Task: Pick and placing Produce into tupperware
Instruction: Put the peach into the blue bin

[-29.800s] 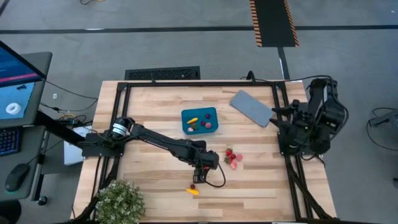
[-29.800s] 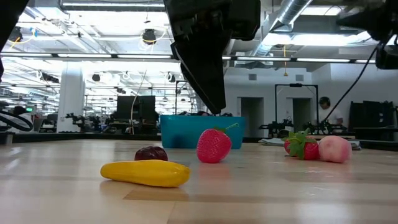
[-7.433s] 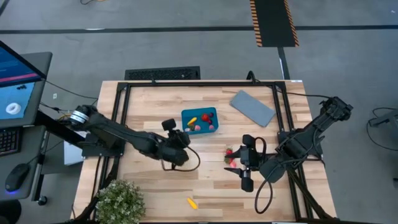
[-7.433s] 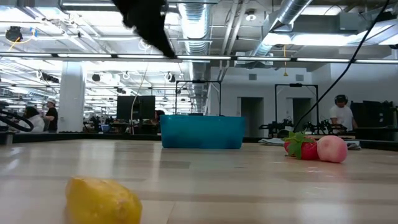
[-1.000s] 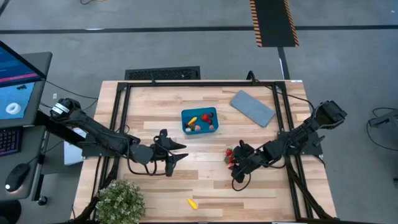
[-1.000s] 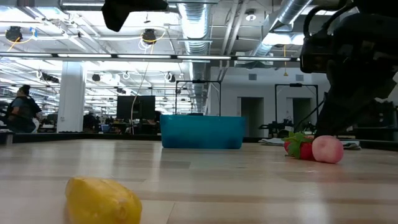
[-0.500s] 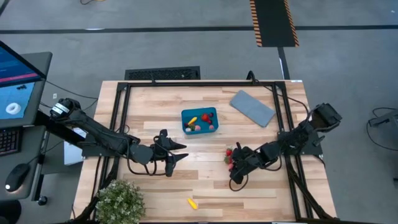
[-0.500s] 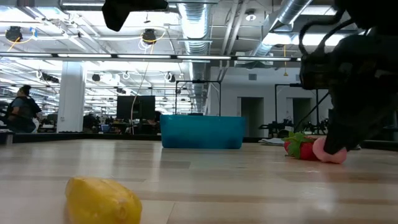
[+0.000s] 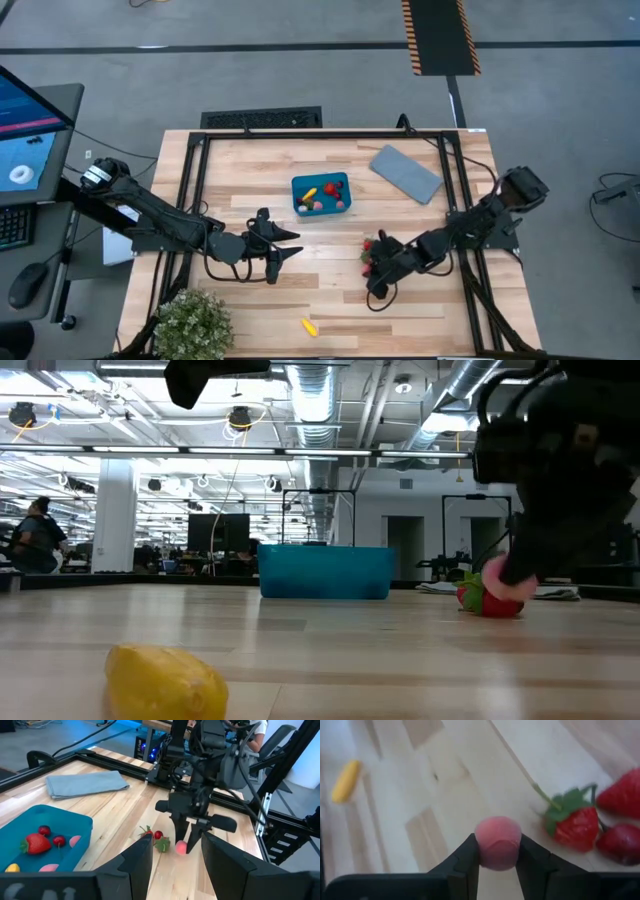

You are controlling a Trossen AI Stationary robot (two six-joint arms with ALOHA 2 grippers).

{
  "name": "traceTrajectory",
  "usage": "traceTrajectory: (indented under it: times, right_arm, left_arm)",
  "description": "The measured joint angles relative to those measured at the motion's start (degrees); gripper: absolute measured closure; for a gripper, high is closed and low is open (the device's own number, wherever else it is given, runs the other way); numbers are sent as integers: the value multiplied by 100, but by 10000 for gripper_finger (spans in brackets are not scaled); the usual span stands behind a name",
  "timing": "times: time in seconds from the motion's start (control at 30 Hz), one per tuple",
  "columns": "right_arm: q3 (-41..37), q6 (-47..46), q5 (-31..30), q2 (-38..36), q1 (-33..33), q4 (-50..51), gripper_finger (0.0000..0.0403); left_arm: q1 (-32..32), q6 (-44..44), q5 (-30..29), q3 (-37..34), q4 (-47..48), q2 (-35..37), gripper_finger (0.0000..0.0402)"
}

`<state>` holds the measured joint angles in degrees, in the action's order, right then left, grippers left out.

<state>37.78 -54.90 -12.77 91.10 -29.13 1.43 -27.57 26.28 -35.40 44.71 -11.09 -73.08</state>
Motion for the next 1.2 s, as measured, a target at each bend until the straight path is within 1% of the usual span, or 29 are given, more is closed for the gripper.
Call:
traceTrajectory:
  times: [0.1, 0.2, 0.37, 0.47, 0.6, 0.73, 0.87, 0.97, 1.1, 1.2]
  right_arm:
    - [0, 77, -96, -128, 2, -147, 273]
    - [0, 126, -145, -324, 2, -529, 267]
    - [0, 15, -325, -689, 56, -1289, 278]
    - [0, -174, -458, -892, 159, -1528, 276]
    - [0, -322, -562, -1103, 415, -1712, 264]
    - [0, -639, -569, -1295, 844, -1725, 268]
    - [0, -778, -317, -1455, 1248, -1983, 279]
    - [2, -1020, -55, -1520, 1473, -2293, 276]
    - [2, -1163, 89, -1544, 1616, -2812, 266]
    - [2, -938, 188, -1546, 1616, -3034, 272]
  left_arm:
    - [0, 0, 0, 0, 0, 0, 242]
    - [0, 0, 0, 0, 0, 0, 242]
    - [0, 0, -4, 0, 0, 0, 242]
    - [0, 37, -22, 0, 0, 0, 242]
    - [0, 102, -77, 0, 2, 0, 242]
    - [2, 138, -143, 0, 2, 0, 242]
    - [0, 338, -144, 0, 2, 0, 242]
    - [0, 474, -146, 0, 2, 0, 242]
    - [0, 499, -149, 0, 4, 0, 242]
    - [0, 499, -149, 0, 2, 0, 242]
